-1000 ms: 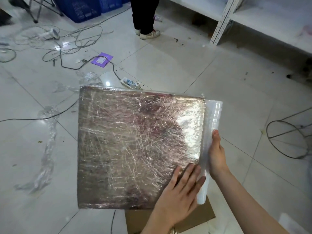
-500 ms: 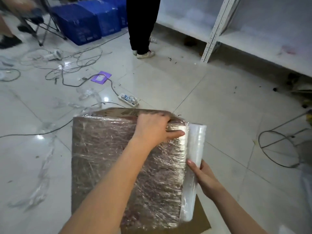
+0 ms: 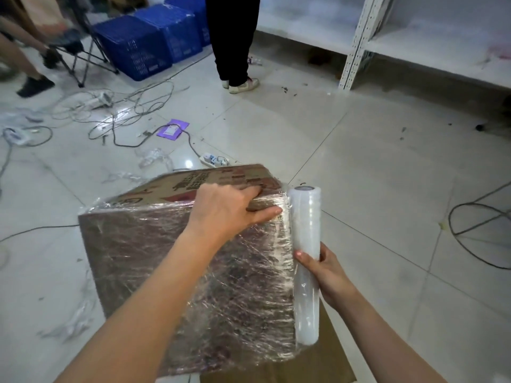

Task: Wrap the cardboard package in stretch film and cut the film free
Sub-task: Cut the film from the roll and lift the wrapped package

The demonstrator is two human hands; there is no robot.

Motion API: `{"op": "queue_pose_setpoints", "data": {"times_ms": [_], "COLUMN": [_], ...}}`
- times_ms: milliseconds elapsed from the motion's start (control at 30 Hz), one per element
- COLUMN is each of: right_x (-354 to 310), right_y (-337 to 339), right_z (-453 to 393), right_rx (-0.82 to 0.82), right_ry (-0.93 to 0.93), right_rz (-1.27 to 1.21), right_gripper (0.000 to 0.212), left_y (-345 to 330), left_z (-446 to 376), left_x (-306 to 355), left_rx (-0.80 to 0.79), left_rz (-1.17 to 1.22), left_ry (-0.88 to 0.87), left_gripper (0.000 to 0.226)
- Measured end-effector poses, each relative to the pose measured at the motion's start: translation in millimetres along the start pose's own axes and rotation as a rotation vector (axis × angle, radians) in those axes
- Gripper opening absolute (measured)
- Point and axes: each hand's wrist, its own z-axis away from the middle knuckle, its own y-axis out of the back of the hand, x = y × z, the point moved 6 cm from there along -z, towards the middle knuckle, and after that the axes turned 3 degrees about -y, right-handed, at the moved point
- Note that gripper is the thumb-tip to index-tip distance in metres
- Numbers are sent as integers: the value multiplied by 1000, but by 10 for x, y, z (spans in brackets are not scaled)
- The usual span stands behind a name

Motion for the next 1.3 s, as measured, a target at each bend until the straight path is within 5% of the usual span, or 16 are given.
{"op": "queue_pose_setpoints", "data": {"times_ms": [133,300,667,967,1100,1300], "right_x": [-21,112,530,1061,1189,1133], "right_y": [88,224,513,756,829,812], "right_z": [-249,-527,-604,-618,-597,-657], "right_rx": [-33,-155,-399,-373,-353,-344], "right_ry": [36,-28,-123,-171,-113,-32], "right_rz": [-22,81,250,471,359,478], "right_gripper": [89,78,70,56,51,44], "left_y": [-48,-403,-728,-1202,-1215,-1308], "left_z": [9,274,678,831,617,151], "left_x": [-11,165,634,1114,1535,1765], "left_rx": [441,574,330,-63,-133,-169], "left_rz": [54,72,2,109,262,337], "left_ry": [-7,84,80,15,-181,-193], "left_gripper": [62,54,65,80,81,67]}}
